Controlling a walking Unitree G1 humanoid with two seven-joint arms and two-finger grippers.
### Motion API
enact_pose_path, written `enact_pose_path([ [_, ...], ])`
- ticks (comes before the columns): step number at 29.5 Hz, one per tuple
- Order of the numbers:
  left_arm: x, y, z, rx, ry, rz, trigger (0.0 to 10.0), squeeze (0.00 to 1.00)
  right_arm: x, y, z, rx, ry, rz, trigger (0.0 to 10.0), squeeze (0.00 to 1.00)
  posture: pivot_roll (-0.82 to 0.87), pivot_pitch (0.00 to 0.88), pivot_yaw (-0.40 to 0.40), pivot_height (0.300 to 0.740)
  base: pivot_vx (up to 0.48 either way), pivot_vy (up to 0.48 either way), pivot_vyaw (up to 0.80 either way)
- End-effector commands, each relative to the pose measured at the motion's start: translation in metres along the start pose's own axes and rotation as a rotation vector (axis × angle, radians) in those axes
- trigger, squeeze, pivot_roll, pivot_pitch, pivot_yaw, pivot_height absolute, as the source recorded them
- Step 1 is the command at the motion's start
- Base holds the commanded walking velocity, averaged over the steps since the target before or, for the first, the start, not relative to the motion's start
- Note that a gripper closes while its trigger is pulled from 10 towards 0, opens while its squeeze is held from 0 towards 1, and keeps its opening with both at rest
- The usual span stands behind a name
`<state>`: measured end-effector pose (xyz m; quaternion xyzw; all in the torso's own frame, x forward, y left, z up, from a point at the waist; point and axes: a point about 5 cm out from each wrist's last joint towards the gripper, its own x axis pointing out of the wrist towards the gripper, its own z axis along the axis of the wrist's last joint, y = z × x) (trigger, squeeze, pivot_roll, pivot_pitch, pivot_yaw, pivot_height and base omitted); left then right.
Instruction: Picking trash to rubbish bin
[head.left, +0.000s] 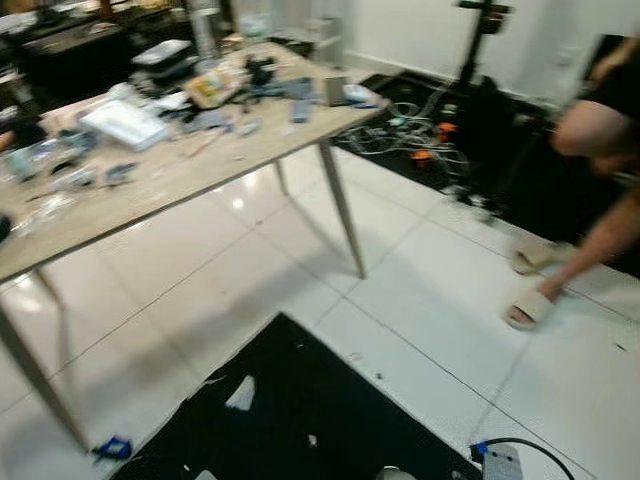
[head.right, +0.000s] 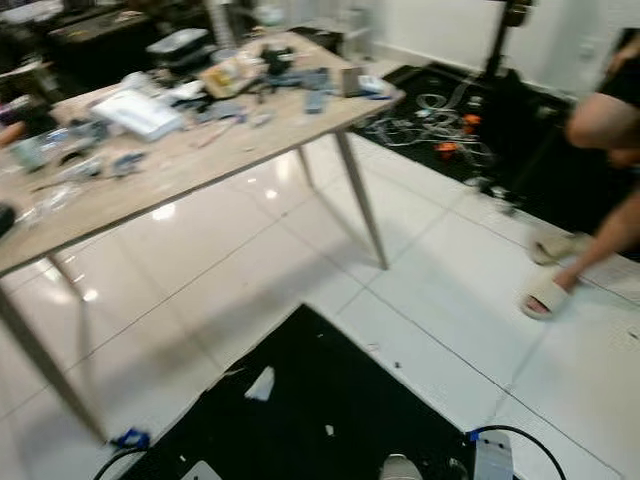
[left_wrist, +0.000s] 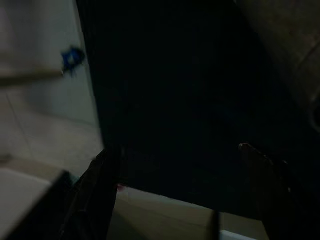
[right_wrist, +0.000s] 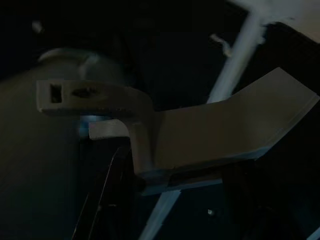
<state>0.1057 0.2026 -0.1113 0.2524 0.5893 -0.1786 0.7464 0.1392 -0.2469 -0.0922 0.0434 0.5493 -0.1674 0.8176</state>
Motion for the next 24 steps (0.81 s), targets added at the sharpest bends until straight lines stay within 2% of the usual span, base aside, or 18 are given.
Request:
enact_pose_path([
  [1, 0.0, -0.001, 0.005, 0.004, -0.016, -0.017, 10.0, 0.0, 0.0, 0.004, -0.002, -0.01, 0.012, 0.01, 10.0, 0.0, -0.01, 0.067, 0.069, 0.74, 0.0, 0.0, -0.79],
  [7, 0.0, 0.003, 0.006, 0.041, -0.023, -0.003, 10.0, 0.0, 0.0, 0.003, 0.004, -0.055, 0.003, 0.013, 10.0, 0.0, -0.01, 0.065, 0.068, 0.74, 0.0, 0.0, -0.79],
  [12, 0.0, 0.003, 0.004, 0.061, -0.026, 0.011, 10.0, 0.0, 0.0, 0.003, -0.007, -0.062, 0.02, 0.017, 10.0, 0.0, -0.01, 0.063, 0.068, 0.74, 0.0, 0.0, -0.79],
  [24, 0.0, 0.003, 0.004, -0.018, -0.03, 0.015, 10.0, 0.0, 0.0, 0.004, -0.007, -0.084, 0.014, 0.025, 10.0, 0.0, -0.01, 0.063, 0.068, 0.74, 0.0, 0.0, -0.79],
])
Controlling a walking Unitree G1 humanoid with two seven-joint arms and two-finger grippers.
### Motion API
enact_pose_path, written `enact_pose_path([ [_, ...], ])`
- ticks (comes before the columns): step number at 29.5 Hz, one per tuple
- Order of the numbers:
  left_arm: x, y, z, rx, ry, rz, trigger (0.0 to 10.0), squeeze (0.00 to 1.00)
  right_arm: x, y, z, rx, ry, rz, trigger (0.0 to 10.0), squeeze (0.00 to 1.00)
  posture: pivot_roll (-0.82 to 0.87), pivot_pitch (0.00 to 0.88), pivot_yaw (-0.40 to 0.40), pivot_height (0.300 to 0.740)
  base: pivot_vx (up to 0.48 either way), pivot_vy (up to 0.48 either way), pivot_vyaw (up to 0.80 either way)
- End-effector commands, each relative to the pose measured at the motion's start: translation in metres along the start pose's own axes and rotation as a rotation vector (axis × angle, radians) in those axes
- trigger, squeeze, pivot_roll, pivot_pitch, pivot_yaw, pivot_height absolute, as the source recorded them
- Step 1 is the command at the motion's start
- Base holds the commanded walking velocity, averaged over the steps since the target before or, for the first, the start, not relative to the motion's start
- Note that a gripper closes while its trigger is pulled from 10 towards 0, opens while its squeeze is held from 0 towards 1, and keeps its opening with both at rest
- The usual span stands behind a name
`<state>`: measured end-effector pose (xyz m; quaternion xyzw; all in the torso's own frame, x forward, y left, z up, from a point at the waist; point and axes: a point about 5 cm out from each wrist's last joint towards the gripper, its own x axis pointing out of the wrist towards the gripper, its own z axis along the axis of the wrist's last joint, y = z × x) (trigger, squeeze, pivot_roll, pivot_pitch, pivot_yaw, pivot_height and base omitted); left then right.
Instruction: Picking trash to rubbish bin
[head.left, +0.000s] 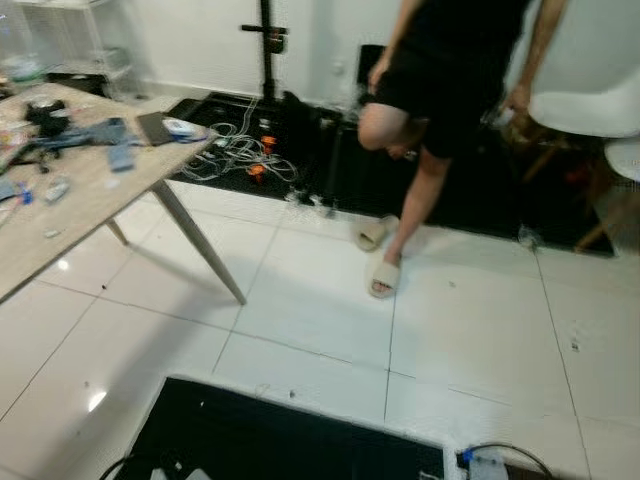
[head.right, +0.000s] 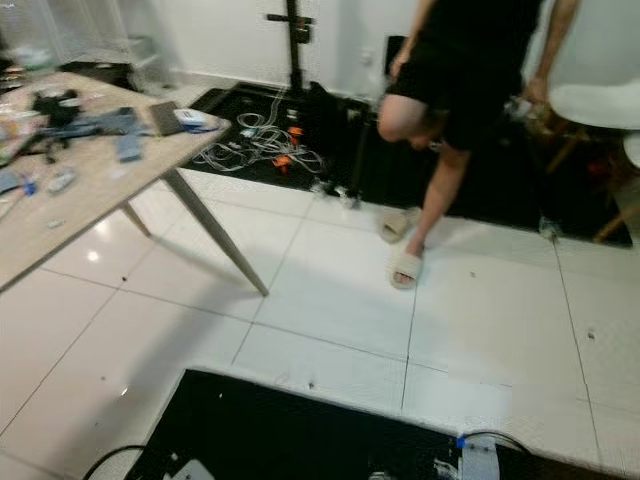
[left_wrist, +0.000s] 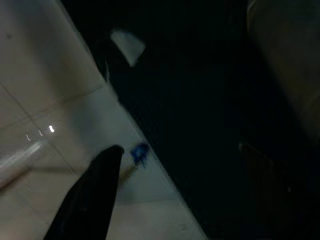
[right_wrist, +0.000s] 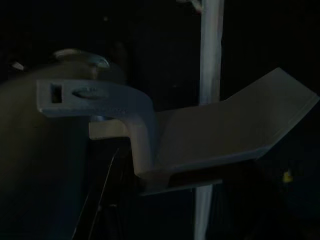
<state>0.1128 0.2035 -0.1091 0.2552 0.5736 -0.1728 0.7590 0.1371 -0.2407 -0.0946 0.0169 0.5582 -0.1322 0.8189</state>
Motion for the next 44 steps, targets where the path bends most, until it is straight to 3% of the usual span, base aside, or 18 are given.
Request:
enact_pose_path([
  [1, 0.0002, -0.0033, -0.0007, -0.023, 0.003, -0.016, 10.0, 0.0, -0.0001, -0.0017, -0.0026, -0.001, 0.006, -0.002, 10.0, 0.0, -0.01, 0.063, 0.068, 0.74, 0.0, 0.0, -0.79],
  [12, 0.0004, -0.0051, -0.0005, -0.032, 0.002, -0.023, 10.0, 0.0, -0.0001, -0.0019, -0.0029, 0.004, 0.003, 0.002, 10.0, 0.0, -0.02, 0.067, 0.071, 0.74, 0.0, 0.0, -0.79],
  [19, 0.0006, -0.0063, 0.0015, -0.031, -0.001, -0.027, 10.0, 0.0, -0.0001, -0.0009, -0.0019, 0.01, -0.006, 0.01, 10.0, 0.0, -0.02, 0.067, 0.071, 0.74, 0.0, 0.0, 0.0],
  [44, -0.0003, 0.0002, -0.0015, -0.034, 0.006, -0.029, 10.0, 0.0, -0.0001, 0.0, -0.0028, 0.002, -0.004, 0.023, 10.0, 0.0, -0.02, 0.067, 0.071, 0.74, 0.0, -0.439, 0.0],
])
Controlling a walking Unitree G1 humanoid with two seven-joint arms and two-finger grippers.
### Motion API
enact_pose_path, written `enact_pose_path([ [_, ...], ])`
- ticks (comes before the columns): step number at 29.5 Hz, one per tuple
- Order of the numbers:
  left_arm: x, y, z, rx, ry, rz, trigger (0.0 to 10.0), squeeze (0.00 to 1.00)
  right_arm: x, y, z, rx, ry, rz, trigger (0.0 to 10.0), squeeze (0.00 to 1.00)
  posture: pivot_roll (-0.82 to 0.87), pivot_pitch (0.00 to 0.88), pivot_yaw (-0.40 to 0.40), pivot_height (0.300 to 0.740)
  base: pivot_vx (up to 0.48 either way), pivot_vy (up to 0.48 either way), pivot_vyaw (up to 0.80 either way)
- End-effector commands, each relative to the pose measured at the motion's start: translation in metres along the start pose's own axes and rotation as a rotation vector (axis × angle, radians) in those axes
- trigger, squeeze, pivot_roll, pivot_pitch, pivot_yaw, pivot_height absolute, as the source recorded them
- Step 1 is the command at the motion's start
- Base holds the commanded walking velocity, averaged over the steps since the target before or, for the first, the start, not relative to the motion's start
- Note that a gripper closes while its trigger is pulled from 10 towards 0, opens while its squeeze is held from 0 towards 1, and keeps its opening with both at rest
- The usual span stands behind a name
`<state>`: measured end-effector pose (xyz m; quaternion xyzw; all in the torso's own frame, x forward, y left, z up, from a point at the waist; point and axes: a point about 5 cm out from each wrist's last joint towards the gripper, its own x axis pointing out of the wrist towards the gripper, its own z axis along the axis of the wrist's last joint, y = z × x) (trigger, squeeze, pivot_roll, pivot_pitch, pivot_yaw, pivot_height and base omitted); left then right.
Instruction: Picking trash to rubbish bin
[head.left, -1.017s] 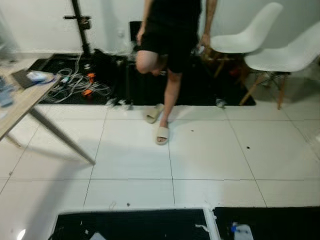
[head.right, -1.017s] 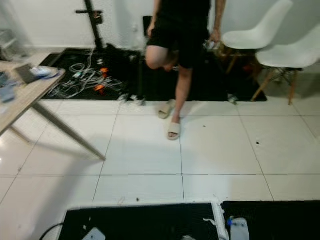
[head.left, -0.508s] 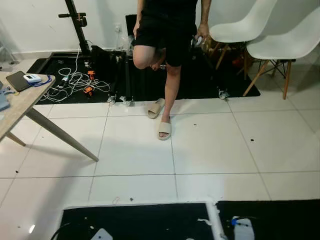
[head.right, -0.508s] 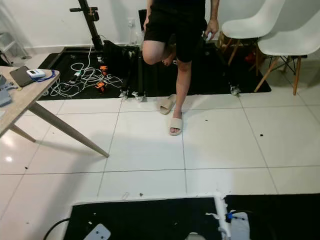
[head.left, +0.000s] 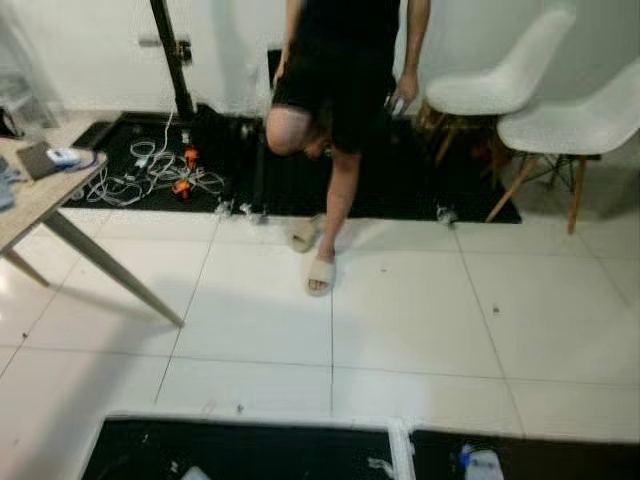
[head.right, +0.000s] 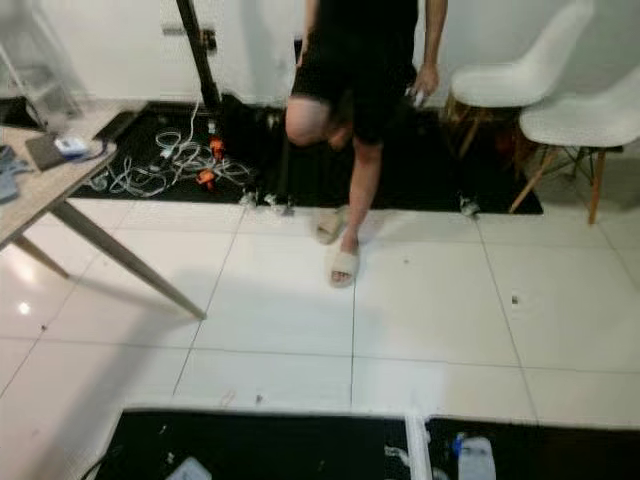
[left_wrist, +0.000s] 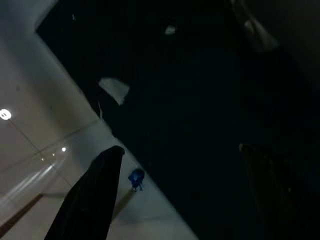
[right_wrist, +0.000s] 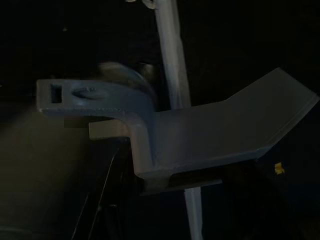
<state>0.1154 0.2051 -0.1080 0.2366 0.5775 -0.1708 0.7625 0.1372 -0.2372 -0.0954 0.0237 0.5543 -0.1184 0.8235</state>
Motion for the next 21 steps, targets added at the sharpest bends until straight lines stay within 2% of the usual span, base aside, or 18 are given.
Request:
enact_pose_path([
  [1, 0.0002, -0.0032, -0.0027, -0.001, 0.01, -0.011, 10.0, 0.0, -0.0003, -0.0035, -0.0019, 0.005, 0.004, -0.009, 10.0, 0.0, -0.02, 0.067, 0.071, 0.74, 0.0, -0.465, 0.0],
  [7, 0.0004, -0.0052, -0.0024, 0.0, 0.01, -0.015, 10.0, 0.0, -0.0003, -0.0036, -0.0021, 0.002, 0.007, -0.011, 10.0, 0.0, -0.02, 0.067, 0.071, 0.74, 0.0, -0.465, 0.0],
  [21, 0.0005, -0.0035, 0.0006, 0.004, 0.006, -0.013, 10.0, 0.0, -0.0005, -0.0025, 0.0018, 0.079, -0.066, -0.008, 10.0, 0.0, -0.02, 0.067, 0.071, 0.74, 0.0, -0.466, -0.78],
])
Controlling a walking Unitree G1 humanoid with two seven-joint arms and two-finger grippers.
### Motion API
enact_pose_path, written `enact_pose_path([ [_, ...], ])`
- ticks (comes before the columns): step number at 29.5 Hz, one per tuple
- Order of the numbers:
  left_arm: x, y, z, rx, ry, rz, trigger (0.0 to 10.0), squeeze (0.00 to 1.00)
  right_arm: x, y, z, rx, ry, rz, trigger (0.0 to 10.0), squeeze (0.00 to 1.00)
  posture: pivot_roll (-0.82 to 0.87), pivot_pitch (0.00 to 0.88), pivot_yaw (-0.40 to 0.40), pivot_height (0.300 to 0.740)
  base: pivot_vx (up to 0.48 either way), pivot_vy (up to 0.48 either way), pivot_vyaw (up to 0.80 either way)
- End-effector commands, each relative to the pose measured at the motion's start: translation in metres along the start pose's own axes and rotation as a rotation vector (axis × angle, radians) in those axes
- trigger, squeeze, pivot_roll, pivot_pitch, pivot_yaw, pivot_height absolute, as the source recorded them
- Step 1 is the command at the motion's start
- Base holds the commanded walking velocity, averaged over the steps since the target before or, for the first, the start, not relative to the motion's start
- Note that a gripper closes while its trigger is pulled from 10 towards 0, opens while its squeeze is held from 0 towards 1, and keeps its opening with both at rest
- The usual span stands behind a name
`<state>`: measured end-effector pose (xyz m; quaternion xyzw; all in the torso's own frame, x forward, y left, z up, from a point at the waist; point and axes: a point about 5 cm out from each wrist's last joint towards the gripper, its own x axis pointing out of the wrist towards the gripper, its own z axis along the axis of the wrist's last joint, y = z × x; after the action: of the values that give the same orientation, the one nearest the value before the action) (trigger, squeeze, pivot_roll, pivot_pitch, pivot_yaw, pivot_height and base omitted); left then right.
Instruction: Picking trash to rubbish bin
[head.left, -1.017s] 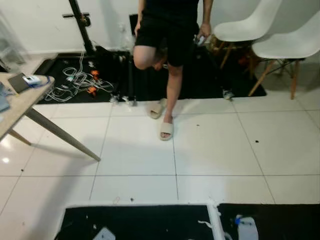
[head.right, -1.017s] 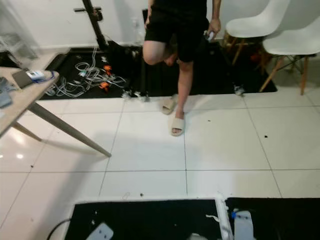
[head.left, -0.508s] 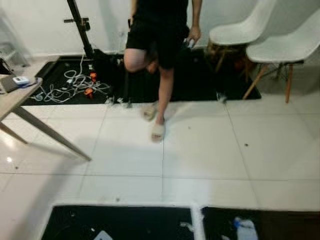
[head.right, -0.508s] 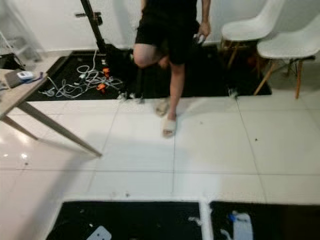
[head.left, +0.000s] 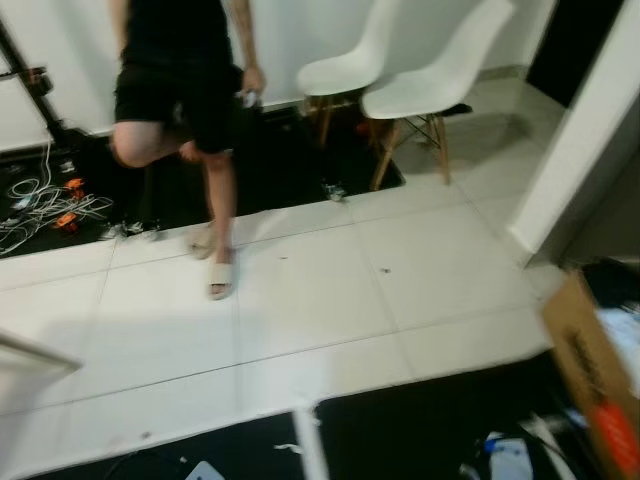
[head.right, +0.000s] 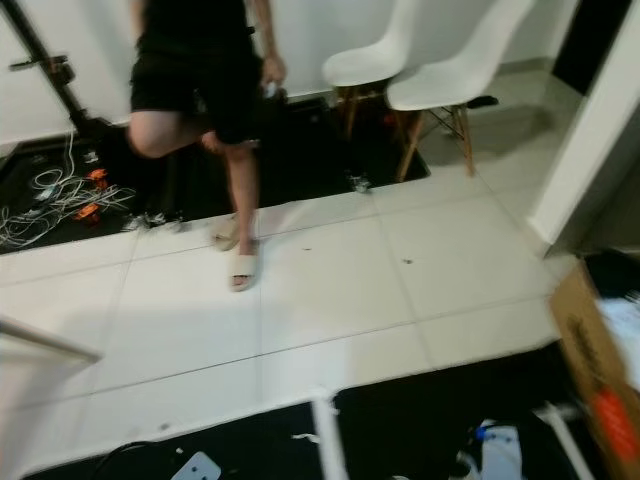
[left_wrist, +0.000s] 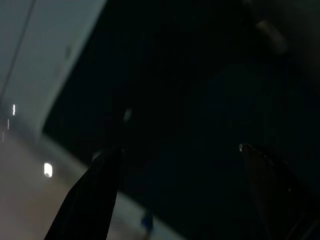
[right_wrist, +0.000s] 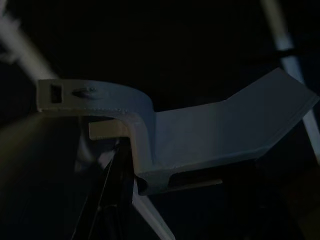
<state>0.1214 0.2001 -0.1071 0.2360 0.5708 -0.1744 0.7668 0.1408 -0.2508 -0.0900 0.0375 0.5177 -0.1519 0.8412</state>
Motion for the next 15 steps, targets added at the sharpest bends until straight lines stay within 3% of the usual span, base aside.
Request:
enact_pose_path([
  [1, 0.0, -0.002, -0.007, 0.001, 0.023, -0.011, 10.0, 0.0, 0.0, 0.01, -0.006, 0.017, 0.007, 0.027, 10.0, 0.0, -0.02, 0.067, 0.071, 0.74, 0.0, -0.465, -0.79],
  [5, 0.0, -0.001, -0.007, 0.001, 0.022, -0.011, 10.0, 0.0, 0.0, 0.012, -0.003, 0.037, -0.045, 0.036, 10.0, 0.0, -0.01, 0.07, 0.075, 0.74, 0.0, -0.465, -0.79],
  [8, 0.0, -0.001, -0.006, 0.0, 0.019, -0.008, 10.0, 0.0, -0.001, 0.012, -0.001, 0.137, -0.094, 0.02, 10.0, 0.0, -0.01, 0.07, 0.075, 0.74, 0.0, -0.465, -0.68],
  [11, 0.0, 0.0, -0.005, -0.005, 0.016, -0.002, 10.0, 0.0, -0.002, 0.011, 0.006, 0.246, -0.168, 0.033, 10.0, 0.0, -0.01, 0.07, 0.075, 0.74, 0.0, -0.285, 0.0],
  [14, 0.0, 0.0, -0.006, 0.004, 0.016, 0.005, 10.0, 0.0, -0.009, -0.011, 0.076, 0.383, -0.453, 0.186, 10.0, 0.0, -0.01, 0.068, 0.077, 0.74, 0.0, 0.0, 0.0],
  [15, 0.0, 0.0, -0.006, 0.004, 0.016, 0.005, 10.0, 0.0, -0.009, -0.011, 0.076, 0.383, -0.453, 0.186, 10.0, 0.0, -0.01, 0.068, 0.077, 0.74, 0.0, 0.0, 0.0],
])
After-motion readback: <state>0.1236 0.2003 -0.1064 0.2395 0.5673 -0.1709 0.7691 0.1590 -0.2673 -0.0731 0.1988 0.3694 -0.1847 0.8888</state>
